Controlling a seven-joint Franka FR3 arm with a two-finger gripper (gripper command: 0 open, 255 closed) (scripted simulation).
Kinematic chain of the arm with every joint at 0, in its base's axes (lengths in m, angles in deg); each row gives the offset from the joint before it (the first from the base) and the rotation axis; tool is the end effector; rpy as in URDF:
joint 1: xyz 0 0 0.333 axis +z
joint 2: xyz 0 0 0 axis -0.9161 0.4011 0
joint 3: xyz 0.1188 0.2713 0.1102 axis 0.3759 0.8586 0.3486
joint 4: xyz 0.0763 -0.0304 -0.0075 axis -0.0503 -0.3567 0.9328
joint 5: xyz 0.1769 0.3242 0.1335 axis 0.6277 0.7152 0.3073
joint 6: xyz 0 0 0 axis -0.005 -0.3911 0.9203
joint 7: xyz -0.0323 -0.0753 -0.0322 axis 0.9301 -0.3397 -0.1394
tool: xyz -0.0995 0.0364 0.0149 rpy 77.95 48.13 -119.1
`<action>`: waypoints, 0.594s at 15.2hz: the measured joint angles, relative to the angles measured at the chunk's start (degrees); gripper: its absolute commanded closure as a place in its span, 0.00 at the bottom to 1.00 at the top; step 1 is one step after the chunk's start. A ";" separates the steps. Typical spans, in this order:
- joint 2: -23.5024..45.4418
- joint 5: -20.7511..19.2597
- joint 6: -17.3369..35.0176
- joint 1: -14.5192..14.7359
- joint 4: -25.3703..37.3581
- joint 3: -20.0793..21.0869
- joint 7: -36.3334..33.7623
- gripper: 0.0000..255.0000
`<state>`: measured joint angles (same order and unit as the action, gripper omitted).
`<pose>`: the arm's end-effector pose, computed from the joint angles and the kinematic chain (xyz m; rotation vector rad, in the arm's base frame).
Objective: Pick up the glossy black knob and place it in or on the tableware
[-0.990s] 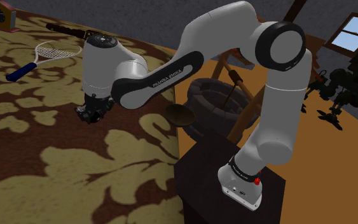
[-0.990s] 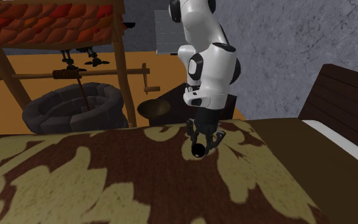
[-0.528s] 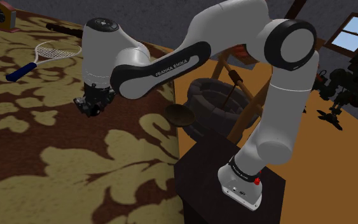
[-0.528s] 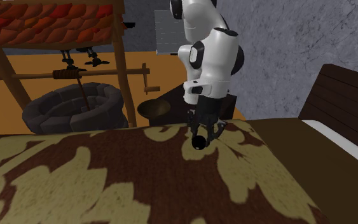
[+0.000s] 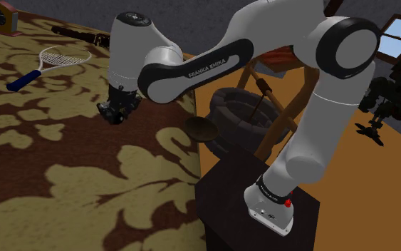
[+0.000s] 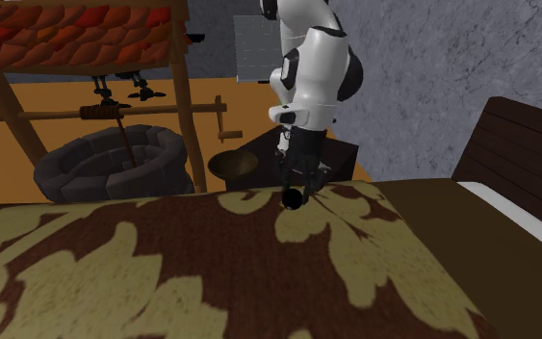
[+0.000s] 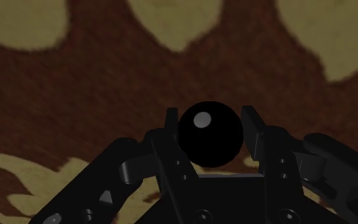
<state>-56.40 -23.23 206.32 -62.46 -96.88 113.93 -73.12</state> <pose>0.5176 0.3200 0.3788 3.1015 -0.0295 0.3432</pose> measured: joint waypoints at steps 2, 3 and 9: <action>-3.94 2.42 2.36 -2.21 -5.22 0.02 2.79 1.00; -5.97 3.80 3.09 -3.11 -7.50 0.03 4.27 1.00; -16.94 12.37 7.78 -7.07 -20.35 -2.31 15.34 1.00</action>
<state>-73.34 -10.85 214.10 -69.53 -117.23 111.62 -57.79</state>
